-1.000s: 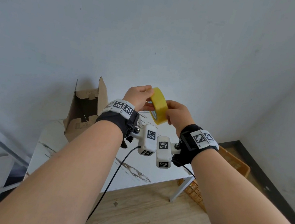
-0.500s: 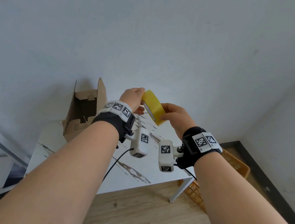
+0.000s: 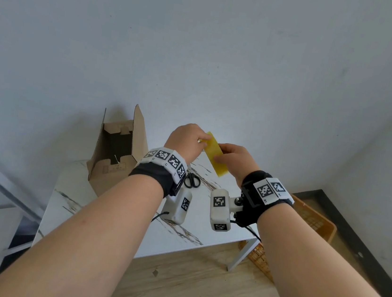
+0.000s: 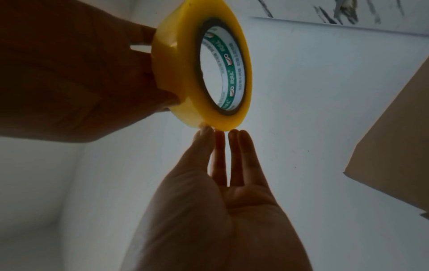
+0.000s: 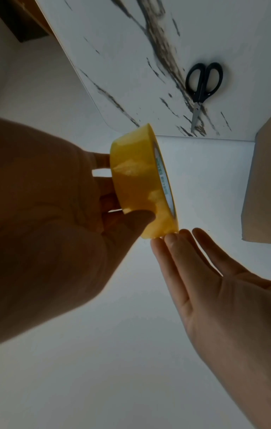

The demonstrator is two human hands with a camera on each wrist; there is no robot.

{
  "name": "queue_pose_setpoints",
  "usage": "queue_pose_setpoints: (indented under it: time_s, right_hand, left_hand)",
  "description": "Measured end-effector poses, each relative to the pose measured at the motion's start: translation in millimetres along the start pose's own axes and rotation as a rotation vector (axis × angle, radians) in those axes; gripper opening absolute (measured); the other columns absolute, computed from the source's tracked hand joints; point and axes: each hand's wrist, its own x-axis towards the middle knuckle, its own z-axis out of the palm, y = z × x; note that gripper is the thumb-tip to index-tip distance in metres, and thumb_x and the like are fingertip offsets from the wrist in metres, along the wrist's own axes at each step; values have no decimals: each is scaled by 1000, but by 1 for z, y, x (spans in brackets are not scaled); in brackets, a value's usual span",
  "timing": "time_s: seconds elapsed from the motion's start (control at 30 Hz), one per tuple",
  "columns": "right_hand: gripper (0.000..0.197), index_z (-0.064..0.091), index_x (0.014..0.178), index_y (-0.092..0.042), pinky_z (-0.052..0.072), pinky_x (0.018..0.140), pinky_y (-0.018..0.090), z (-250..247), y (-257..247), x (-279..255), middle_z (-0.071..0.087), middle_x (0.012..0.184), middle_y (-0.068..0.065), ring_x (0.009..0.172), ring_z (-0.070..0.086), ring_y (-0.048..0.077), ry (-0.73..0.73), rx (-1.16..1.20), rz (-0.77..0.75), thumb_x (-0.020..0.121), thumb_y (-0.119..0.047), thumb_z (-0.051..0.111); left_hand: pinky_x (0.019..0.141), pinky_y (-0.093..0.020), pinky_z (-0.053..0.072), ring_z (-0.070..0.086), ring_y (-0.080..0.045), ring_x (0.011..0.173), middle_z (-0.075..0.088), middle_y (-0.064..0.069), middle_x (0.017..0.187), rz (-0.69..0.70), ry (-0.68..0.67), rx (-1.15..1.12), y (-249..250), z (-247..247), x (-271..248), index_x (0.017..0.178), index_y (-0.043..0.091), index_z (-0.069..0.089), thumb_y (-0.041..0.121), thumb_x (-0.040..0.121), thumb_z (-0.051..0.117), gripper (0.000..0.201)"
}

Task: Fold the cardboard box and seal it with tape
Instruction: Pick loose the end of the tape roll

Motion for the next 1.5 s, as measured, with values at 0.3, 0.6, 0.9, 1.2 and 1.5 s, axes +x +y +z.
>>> queue_pose_setpoints:
  time_s: [0.3, 0.6, 0.9, 1.2, 1.5]
  right_hand:
    - [39, 63, 124, -12, 49, 88, 34, 3, -4, -3, 68, 113, 12, 101, 63, 27, -24, -110, -2, 87, -2, 55]
    - [37, 65, 118, -15, 47, 78, 27, 0, -8, -4, 68, 112, 14, 90, 58, 19, -49, -134, -34, 86, 0, 54]
    - [37, 68, 113, -19, 49, 92, 37, 1, -1, 1, 70, 110, 12, 95, 61, 22, -77, -65, -24, 84, 0, 58]
    - [37, 67, 117, -15, 46, 84, 29, -3, 7, 9, 68, 103, 5, 94, 60, 19, -70, 5, -16, 85, -1, 58]
    - [35, 69, 116, -13, 48, 93, 39, 0, 5, 14, 70, 106, 10, 95, 62, 23, -73, 13, -24, 84, -2, 59]
  left_hand:
    - [76, -32, 51, 62, -20, 85, 69, 0, 93, -19, 87, 67, 9, -7, 1, 84, 14, 75, 17, 86, 58, 17]
    - [64, -34, 48, 57, -23, 73, 59, -3, 85, -33, 41, 250, 14, -6, 8, 78, 11, 60, 10, 82, 49, 12]
    - [62, -30, 35, 48, -22, 71, 51, -5, 83, -8, -20, 220, 10, -5, 9, 75, 11, 48, 10, 83, 50, 7]
    - [83, -27, 46, 61, -18, 95, 65, 0, 108, -121, 48, -141, -12, -8, 8, 108, 17, 65, 15, 92, 51, 20]
    - [82, -31, 47, 59, -16, 92, 64, 4, 100, -9, 97, 23, -5, -8, 4, 98, 23, 75, 24, 89, 58, 19]
